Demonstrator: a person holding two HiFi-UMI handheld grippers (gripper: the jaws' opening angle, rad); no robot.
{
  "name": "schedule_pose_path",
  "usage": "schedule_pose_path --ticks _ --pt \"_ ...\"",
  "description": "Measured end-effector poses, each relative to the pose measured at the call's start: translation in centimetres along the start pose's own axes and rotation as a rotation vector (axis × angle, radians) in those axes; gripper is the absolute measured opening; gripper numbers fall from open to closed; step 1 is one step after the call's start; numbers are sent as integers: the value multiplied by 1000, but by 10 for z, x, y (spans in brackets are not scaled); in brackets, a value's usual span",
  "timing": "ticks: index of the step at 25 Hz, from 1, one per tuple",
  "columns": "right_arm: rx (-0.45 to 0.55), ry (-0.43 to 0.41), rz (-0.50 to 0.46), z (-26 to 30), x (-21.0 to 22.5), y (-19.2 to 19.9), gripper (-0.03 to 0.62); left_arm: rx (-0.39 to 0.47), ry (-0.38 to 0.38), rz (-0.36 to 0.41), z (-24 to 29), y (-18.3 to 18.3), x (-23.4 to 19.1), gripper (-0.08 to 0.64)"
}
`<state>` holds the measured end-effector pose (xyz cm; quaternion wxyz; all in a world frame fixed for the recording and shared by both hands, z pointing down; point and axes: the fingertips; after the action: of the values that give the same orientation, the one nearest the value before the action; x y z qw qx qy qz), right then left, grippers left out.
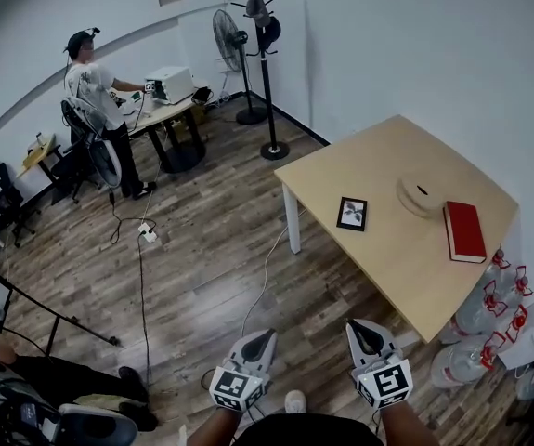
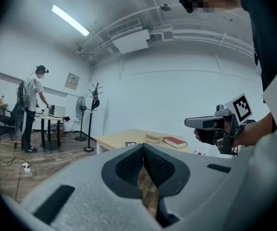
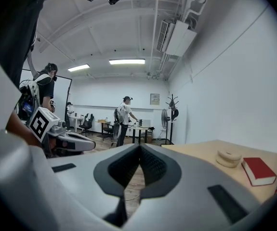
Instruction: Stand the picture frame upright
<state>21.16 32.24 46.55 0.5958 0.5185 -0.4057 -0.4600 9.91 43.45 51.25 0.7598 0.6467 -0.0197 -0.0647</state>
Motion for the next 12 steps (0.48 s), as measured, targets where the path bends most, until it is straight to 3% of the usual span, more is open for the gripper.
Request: schedule_pose_path --ticks 6,12 --pt "-13 -38 30 29 -12 1 9 -8 18 -13 9 4 -28 -5" --pt "59 -37 56 53 -10 -13 9 -29 28 -18 22 10 -47 -5"
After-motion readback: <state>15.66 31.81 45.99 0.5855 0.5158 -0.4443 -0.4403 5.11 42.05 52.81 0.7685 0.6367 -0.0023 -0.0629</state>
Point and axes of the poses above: the fingertips, and each gripper's own axes: z forward along the fingers, x to its right, y out of its underside, and after that the axes turned 3 degrees about z, right-handed
